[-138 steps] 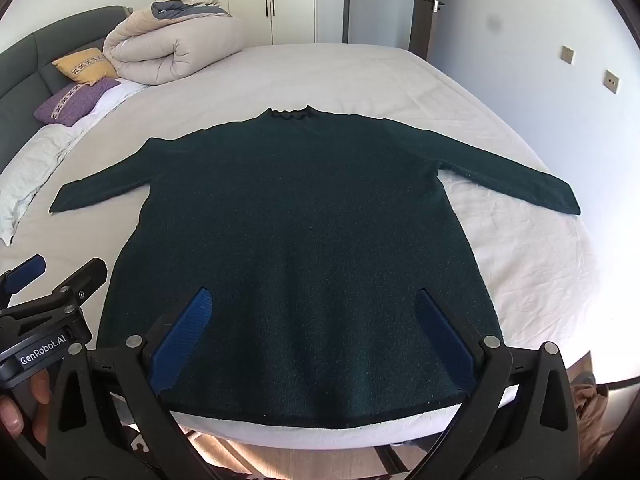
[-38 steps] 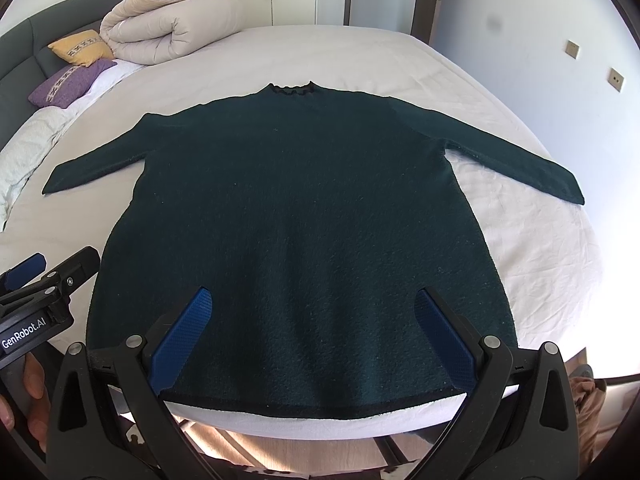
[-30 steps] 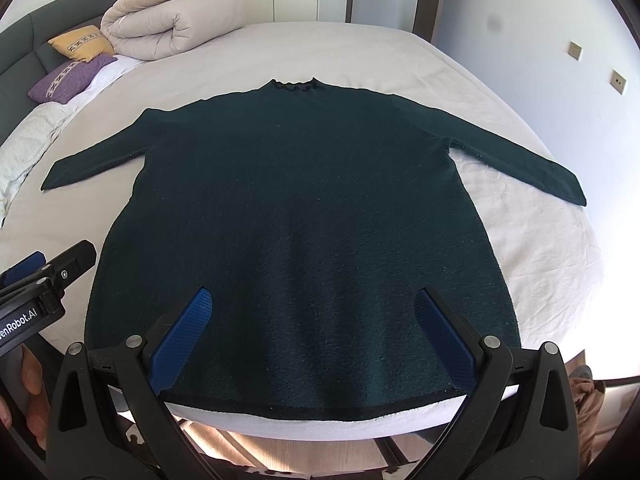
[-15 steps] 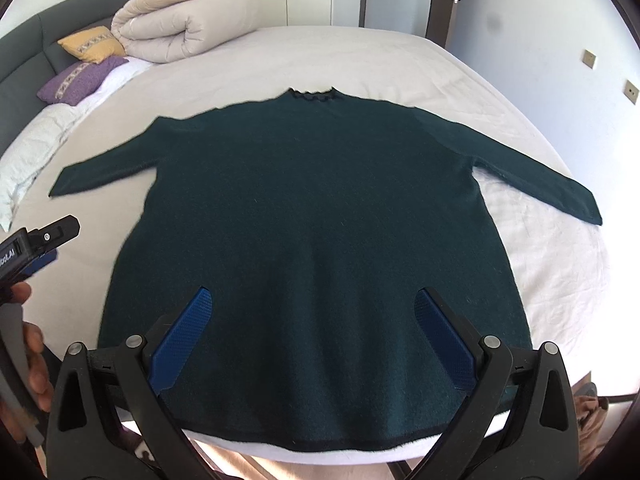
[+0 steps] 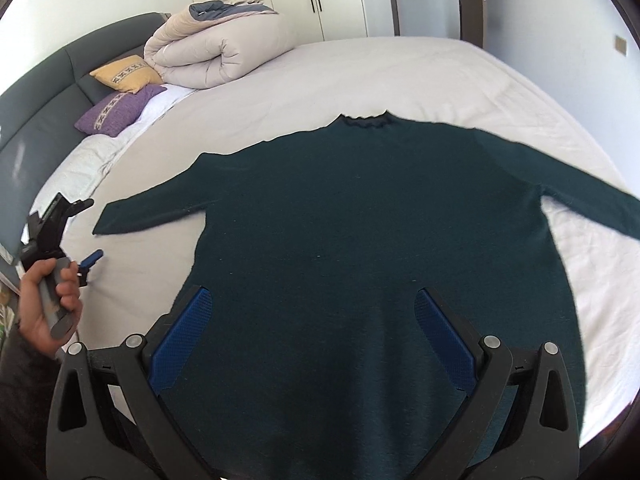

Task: Fold small clothes
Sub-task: 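Grasp the sweater sleeve cuff with the left gripper and lift it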

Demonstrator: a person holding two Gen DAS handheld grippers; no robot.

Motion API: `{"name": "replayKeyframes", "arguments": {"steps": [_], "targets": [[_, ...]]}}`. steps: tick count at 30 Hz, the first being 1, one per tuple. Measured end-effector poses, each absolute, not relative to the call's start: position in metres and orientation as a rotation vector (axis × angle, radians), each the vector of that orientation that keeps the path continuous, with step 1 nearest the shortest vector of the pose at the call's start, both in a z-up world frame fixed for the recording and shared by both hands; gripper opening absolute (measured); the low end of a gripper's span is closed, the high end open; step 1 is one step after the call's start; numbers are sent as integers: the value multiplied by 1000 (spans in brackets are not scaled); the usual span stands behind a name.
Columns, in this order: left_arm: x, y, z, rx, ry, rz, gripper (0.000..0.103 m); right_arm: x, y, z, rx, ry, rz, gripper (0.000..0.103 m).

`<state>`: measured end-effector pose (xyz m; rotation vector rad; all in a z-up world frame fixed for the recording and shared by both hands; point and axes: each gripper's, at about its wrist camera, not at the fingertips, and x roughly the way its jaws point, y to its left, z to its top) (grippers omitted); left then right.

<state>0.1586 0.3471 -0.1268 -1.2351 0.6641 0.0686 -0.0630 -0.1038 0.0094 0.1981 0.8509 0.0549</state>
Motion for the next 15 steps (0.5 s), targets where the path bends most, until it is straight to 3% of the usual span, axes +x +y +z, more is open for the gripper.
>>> {"name": "replayKeyframes", "arguments": {"steps": [7, 10, 13, 15], "targets": [[182, 377, -139, -1337, 590, 119, 99, -41, -111, -8, 282, 848, 49, 103], [193, 389, -143, -1392, 570, 150, 94, -33, -112, -15, 294, 849, 47, 102], [199, 396, -145, -1408, 572, 154, 80, -28, -114, -20, 298, 847, 46, 102], [204, 400, -150, -1422, 584, 148, 56, -25, -116, -23, 308, 850, 47, 102]]}}
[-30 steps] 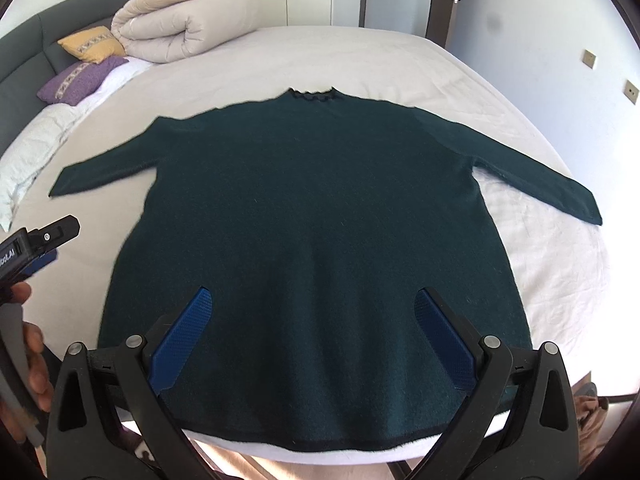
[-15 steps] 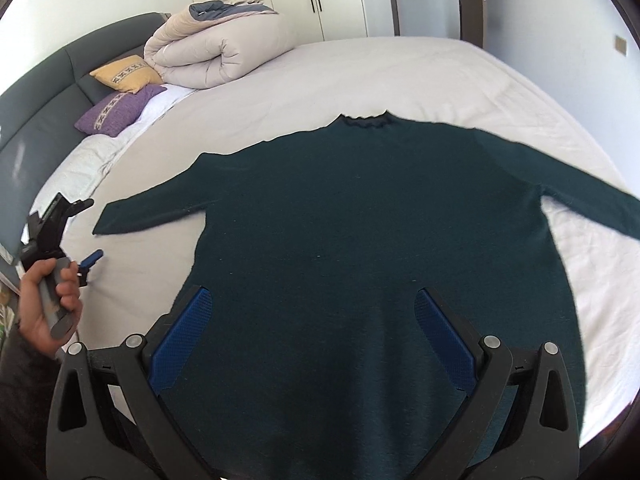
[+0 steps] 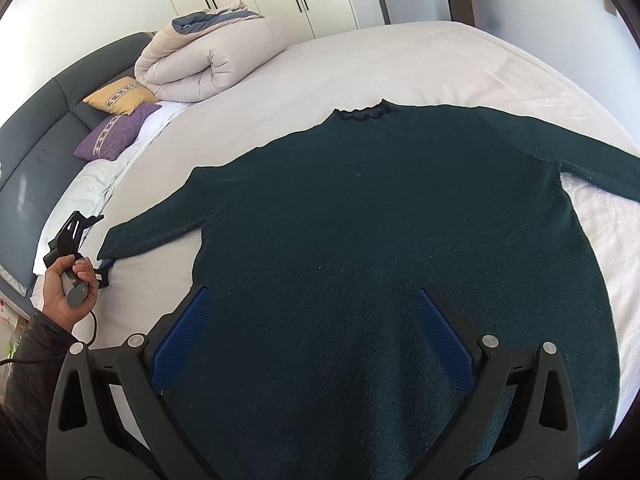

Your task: Fold small clothes

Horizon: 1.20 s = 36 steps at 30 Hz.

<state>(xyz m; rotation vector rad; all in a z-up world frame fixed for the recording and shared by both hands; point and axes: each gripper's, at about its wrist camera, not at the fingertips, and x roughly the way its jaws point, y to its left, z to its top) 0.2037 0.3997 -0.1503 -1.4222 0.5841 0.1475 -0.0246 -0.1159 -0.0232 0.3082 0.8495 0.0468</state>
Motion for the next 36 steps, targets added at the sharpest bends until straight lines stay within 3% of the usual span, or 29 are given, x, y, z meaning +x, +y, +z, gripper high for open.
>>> {"name": "replayKeyframes", "arguments": {"steps": [1, 3, 5, 11, 17, 20, 24, 28, 36], "targets": [[206, 401, -154, -1432, 591, 149, 49, -22, -116, -26, 313, 851, 46, 102], [205, 403, -162, -1456, 597, 161, 20, -20, -118, -29, 321, 857, 47, 101], [202, 403, -166, -1456, 595, 192, 9, -18, -120, -32, 327, 858, 47, 100], [220, 356, -109, -1075, 622, 191, 7, -10, -137, -42, 368, 867, 35, 100], [267, 173, -31, -295, 686, 1, 7, 27, -168, -50, 432, 848, 47, 100], [267, 61, -42, 95, 700, -77, 7, 59, -188, -57, 534, 861, 88, 98], [245, -20, -87, 469, 667, -84, 7, 110, -210, -75, 696, 917, 204, 92], [231, -36, -116, 591, 680, -76, 7, 163, -223, -100, 835, 977, 318, 85], [230, -22, -116, 501, 673, -85, 8, 258, -194, -174, 1090, 1135, 458, 81]]}}
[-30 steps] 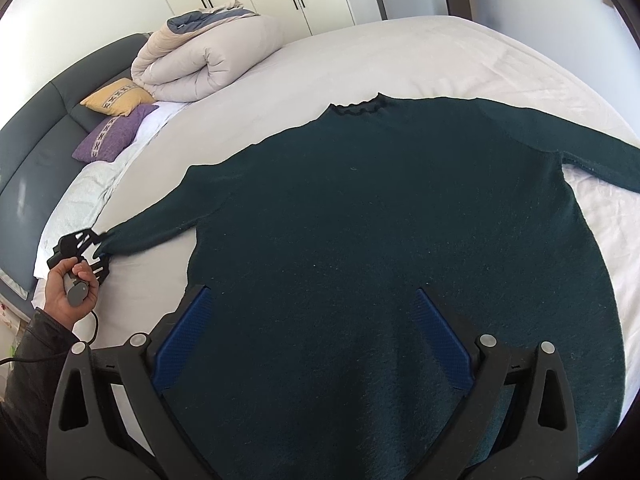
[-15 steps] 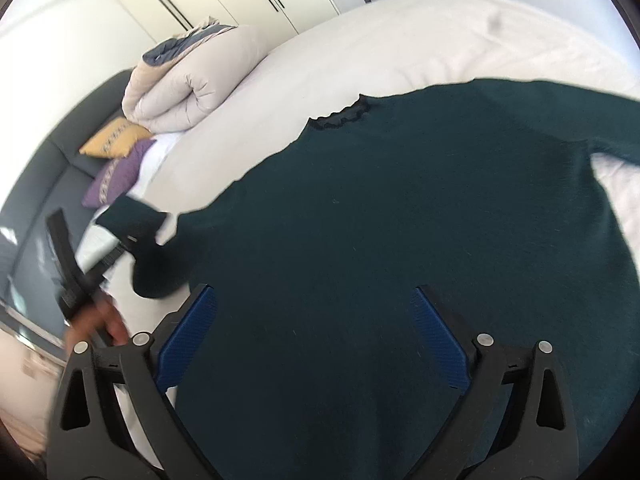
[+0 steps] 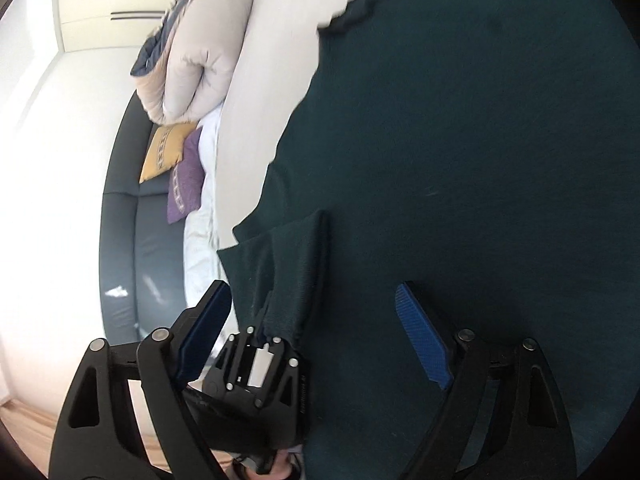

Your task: Fold small clothes

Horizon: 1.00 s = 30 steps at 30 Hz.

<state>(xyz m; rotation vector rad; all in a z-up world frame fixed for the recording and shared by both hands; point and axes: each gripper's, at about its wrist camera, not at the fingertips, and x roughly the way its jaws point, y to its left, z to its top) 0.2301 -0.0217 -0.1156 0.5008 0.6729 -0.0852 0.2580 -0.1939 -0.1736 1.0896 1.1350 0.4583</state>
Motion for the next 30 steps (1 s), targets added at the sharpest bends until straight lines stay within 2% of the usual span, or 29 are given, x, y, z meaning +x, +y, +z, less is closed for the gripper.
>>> {"name": "replayKeyframes", "arguments": {"steps": [2, 4, 5, 7, 10, 13, 15, 16, 18, 20, 22, 27, 28, 30], "targets": [[226, -20, -113, 476, 664, -82, 8, 277, -175, -181, 1073, 1167, 491, 81], [224, -17, -111, 450, 655, -83, 8, 290, -163, -186, 1077, 1187, 518, 74], [224, -16, -110, 438, 654, -86, 8, 299, -156, -189, 1077, 1203, 527, 66], [223, -12, -108, 410, 648, -87, 8, 312, -142, -195, 1059, 1229, 535, 39], [225, -5, -105, 362, 660, -90, 10, 326, -111, -197, 957, 1277, 541, 21], [226, 2, -100, 307, 682, -102, 18, 338, -96, -197, 867, 1265, 531, 8], [223, 6, -93, 266, 689, -108, 36, 343, -99, -191, 831, 1233, 516, 7], [220, 8, -88, 242, 686, -112, 40, 344, -103, -186, 809, 1213, 504, 7], [212, 13, -77, 187, 677, -124, 58, 350, -116, -174, 778, 1172, 473, 7], [203, 20, -68, 130, 662, -145, 63, 354, -137, -160, 753, 1138, 437, 7], [199, 32, -62, 58, 674, -168, 63, 351, -158, -134, 723, 1115, 404, 7], [207, 75, -56, -186, 734, -127, 62, 360, -230, -114, 673, 1083, 248, 7], [210, 81, -55, -221, 740, -111, 61, 362, -238, -112, 658, 1081, 223, 7], [216, 91, -55, -264, 750, -86, 50, 365, -259, -111, 634, 1085, 175, 7]]}}
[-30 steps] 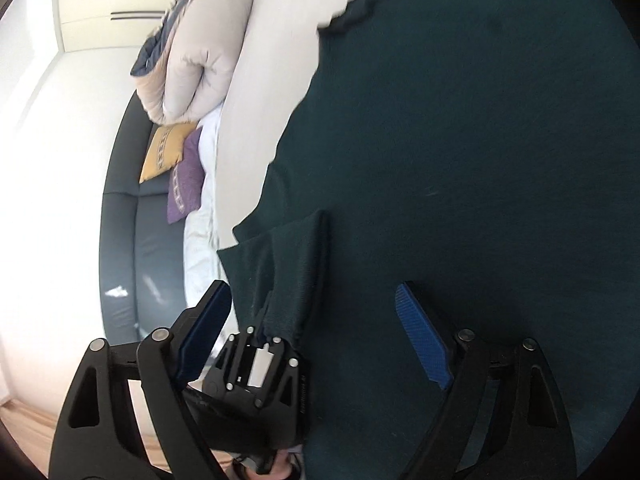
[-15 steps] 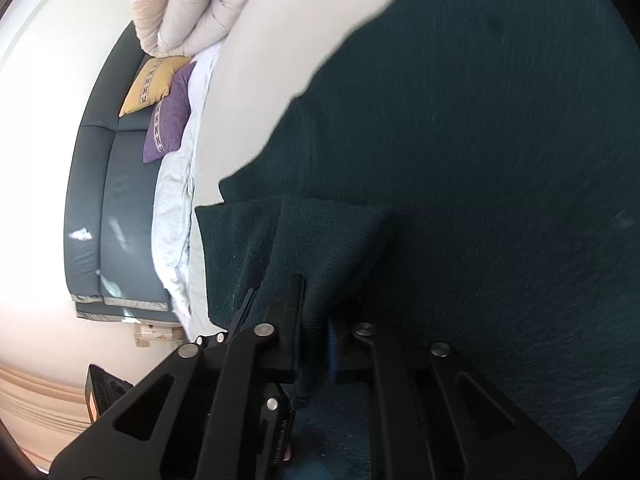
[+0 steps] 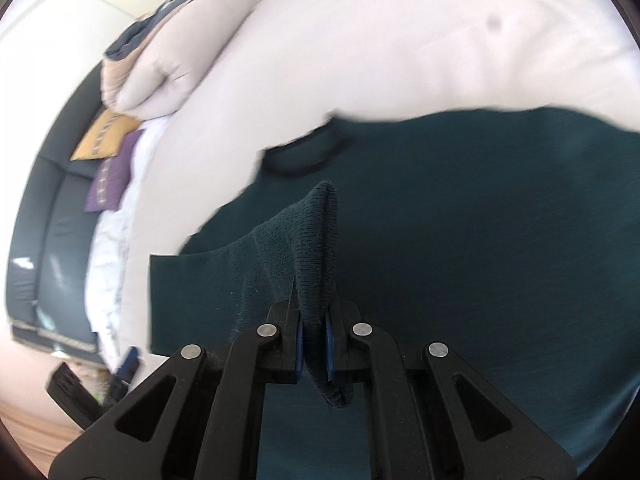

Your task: Fold small clothes

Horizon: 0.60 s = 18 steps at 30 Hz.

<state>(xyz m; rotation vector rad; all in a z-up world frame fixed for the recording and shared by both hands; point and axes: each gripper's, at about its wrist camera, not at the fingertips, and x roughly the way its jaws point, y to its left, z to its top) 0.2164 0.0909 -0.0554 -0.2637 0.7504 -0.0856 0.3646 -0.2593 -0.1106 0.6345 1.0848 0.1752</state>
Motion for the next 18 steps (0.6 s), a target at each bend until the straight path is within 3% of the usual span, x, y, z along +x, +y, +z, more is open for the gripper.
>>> {"name": "replayKeyframes", "arguments": {"steps": [6, 18], "targets": [[228, 98, -50, -333, 746, -57, 37, 381, -315, -97, 649, 1078, 115, 7], [296, 28, -78, -182, 856, -128, 33, 369, -320, -132, 653, 1101, 63, 7]]}}
